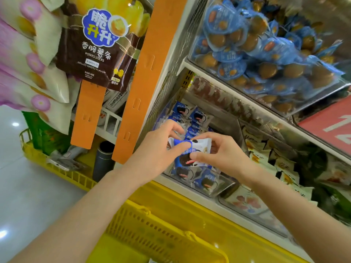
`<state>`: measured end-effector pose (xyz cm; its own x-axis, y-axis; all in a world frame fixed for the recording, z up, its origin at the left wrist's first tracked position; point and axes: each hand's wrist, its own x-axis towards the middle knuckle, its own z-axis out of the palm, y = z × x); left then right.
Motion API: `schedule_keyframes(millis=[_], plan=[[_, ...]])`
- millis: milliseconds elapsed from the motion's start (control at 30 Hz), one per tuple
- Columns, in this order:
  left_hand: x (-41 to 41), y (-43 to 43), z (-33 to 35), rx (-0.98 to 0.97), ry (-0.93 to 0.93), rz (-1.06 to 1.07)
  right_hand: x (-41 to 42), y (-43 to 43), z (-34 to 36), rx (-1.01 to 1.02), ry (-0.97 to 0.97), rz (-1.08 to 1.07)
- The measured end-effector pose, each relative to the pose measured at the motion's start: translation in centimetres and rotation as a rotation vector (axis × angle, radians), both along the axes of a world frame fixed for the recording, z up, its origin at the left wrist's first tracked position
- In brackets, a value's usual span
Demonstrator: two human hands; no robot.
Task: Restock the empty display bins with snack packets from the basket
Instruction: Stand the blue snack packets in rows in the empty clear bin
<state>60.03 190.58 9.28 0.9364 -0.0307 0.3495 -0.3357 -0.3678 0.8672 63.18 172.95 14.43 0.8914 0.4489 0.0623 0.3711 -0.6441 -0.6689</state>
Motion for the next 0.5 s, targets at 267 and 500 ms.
schedule_keyframes(millis=[267,500], plan=[[2.5,0.6,-2.8,0.599,-0.159,0.003,10.1,-2.6,-1.9,0.006,-0.105,-0.527],[3.5,1.0,-4.6,0.599,-0.286,-0.046,17.5,1.4,-4.2,-0.077,-0.199,-0.552]])
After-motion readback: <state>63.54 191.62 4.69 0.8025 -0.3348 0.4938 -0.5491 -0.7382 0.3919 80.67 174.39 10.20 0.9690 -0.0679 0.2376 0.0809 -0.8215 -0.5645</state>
